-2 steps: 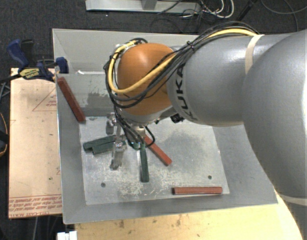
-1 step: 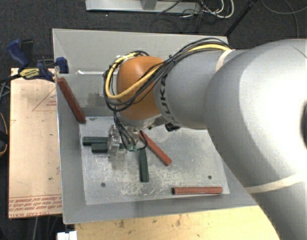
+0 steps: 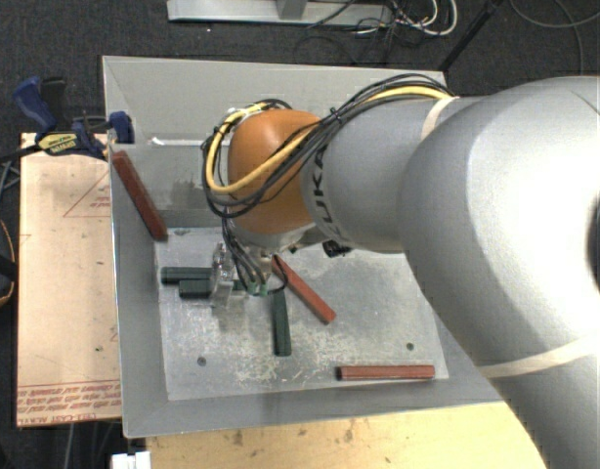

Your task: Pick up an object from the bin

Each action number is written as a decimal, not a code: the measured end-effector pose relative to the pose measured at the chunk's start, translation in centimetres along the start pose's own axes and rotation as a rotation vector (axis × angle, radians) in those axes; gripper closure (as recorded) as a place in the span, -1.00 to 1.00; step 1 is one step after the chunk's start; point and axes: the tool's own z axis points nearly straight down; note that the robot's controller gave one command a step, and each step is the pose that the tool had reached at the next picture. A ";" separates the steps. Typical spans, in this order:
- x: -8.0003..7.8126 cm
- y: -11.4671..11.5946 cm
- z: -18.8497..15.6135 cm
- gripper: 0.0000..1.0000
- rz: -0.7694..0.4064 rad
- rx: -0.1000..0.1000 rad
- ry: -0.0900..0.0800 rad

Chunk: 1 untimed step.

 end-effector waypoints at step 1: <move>-0.2 0.2 -1.8 1.00 -0.002 0.000 0.000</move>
Offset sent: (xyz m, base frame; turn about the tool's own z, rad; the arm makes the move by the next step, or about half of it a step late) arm 0.0074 -0.0224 0.0418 0.0015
